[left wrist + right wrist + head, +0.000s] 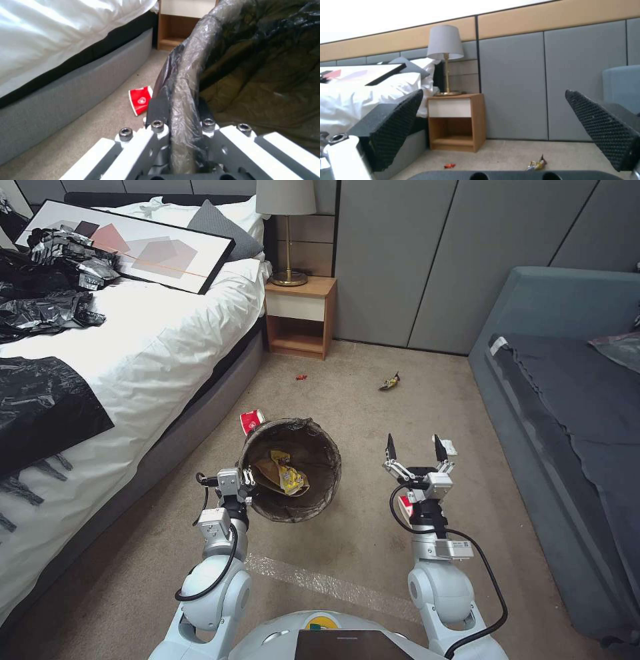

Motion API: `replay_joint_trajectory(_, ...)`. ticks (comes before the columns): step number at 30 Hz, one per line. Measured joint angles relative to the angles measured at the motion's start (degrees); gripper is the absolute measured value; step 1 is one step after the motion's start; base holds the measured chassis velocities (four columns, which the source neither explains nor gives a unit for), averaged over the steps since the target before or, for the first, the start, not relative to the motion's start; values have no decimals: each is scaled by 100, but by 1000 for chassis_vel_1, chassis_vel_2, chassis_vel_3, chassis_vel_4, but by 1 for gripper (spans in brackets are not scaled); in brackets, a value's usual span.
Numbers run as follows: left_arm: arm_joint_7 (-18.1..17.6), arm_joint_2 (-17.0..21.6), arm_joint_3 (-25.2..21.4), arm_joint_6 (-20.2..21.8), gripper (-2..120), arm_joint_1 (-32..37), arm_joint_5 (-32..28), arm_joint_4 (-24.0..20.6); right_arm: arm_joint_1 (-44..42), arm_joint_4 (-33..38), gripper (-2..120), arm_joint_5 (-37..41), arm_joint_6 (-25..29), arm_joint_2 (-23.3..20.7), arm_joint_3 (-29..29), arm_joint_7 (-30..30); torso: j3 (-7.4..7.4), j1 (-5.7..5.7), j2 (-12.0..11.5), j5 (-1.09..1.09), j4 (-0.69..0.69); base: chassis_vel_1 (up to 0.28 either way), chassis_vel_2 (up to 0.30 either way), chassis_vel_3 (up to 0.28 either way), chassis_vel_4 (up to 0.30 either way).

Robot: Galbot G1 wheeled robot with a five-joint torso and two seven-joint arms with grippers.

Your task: Pick up the trash bin, then pick up the garbage from the floor and place it into the trash bin.

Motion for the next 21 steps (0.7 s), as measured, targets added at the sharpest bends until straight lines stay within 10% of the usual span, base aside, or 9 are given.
replay_joint_trajectory(13, 0, -10, 2, 1, 3, 9, 2, -10, 230, -153, 100, -65, -150, -120, 241, 58, -3, -2, 0, 0, -1, 0, 0, 0, 0)
replay_joint_trajectory(21, 1, -8, 2, 3, 3, 7, 4, -1, 556, -657, 100, -174, -1783, -520, 627, 243, -2, -2, 0, 1, -1, 0, 0, 0, 0)
